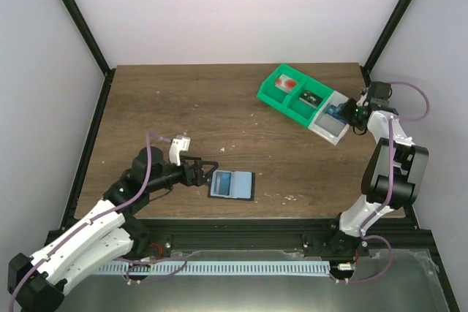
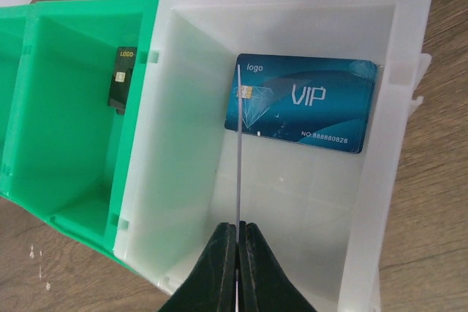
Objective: Take the credit cards out of the card holder
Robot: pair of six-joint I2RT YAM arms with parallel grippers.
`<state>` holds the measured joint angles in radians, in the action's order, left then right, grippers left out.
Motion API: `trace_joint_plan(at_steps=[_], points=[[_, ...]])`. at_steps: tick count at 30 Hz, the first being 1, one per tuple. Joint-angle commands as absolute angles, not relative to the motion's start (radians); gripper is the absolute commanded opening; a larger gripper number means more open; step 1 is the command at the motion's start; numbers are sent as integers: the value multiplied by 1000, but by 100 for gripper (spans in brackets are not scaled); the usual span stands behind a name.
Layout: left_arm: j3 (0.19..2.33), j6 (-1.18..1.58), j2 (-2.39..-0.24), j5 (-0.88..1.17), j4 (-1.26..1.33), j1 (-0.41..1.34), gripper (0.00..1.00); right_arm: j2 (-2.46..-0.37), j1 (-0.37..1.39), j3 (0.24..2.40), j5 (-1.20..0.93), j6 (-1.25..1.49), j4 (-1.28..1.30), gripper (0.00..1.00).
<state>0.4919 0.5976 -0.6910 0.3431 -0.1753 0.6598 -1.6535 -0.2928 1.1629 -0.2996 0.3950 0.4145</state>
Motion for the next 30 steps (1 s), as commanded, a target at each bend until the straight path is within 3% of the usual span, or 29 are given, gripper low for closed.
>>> trace_joint_plan(at_steps=[1, 30], points=[[492, 584, -703, 345, -156, 660, 100, -1692, -316, 1214, -344, 353, 387, 0], [515, 586, -700, 295, -204, 659, 100, -1811, -322, 1211, -404, 425, 247, 0]])
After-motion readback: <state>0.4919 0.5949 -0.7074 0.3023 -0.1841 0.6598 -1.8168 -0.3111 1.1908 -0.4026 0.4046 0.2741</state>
